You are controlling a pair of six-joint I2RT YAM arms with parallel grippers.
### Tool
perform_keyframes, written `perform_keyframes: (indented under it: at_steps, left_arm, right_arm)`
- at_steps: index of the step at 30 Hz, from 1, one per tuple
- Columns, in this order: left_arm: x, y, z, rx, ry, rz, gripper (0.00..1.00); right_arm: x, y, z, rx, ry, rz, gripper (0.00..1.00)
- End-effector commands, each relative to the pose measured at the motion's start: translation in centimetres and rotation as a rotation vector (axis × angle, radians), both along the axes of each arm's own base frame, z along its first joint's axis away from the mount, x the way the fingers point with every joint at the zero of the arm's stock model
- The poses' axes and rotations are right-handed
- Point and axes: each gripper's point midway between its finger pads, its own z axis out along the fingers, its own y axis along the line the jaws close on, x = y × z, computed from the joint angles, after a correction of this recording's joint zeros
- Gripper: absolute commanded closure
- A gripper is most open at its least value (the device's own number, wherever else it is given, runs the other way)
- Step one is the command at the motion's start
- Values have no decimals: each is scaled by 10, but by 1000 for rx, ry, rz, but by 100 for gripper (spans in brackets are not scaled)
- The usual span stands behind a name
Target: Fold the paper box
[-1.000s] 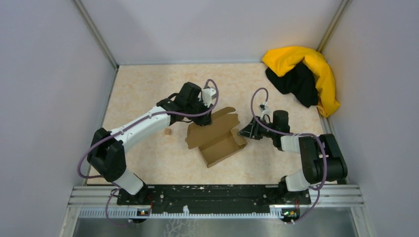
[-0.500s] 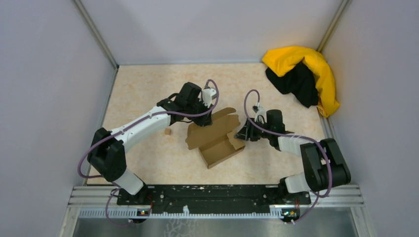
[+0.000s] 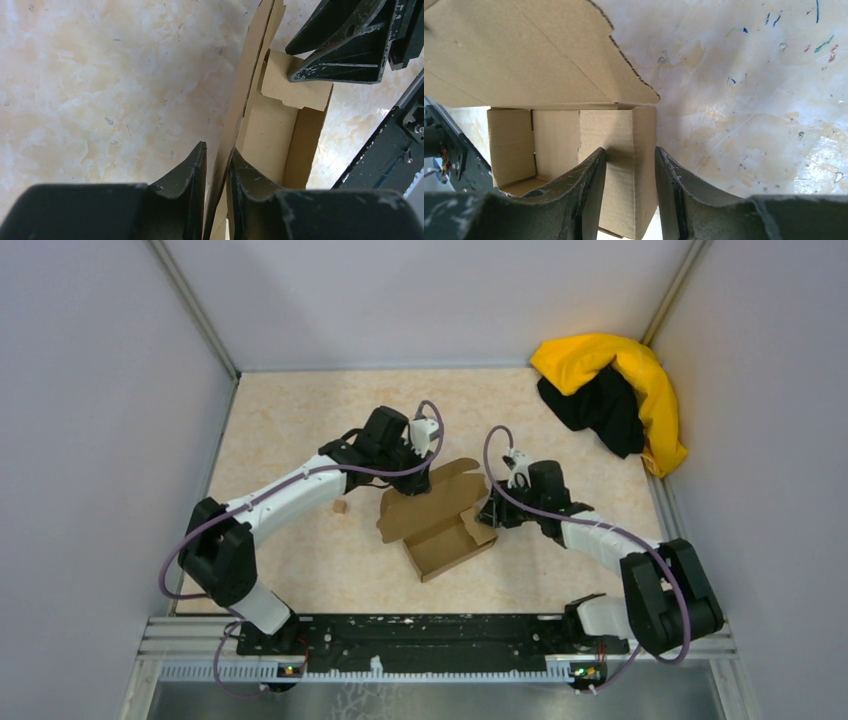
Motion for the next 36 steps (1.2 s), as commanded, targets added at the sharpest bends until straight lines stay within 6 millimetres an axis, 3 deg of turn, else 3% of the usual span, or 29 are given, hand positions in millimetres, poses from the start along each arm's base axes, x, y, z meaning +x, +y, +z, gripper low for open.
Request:
perform_keyframes:
  at_steps: [1, 10, 16, 36]
  left_arm:
    - [4, -6, 1, -21, -4, -21, 74]
    - [5, -7, 0, -20, -4, -23, 74]
    - [5, -7, 0, -20, -2, -25, 74]
    - [4, -8, -3, -22, 5, -29, 74]
  right_arm:
    - [8, 4, 16, -27, -74, 17, 59]
    - [-1, 10, 13, -43, -71, 50, 54]
    - [-3, 12, 22, -55, -104, 46, 50]
    - [-8, 4, 8, -219, -111, -6, 56]
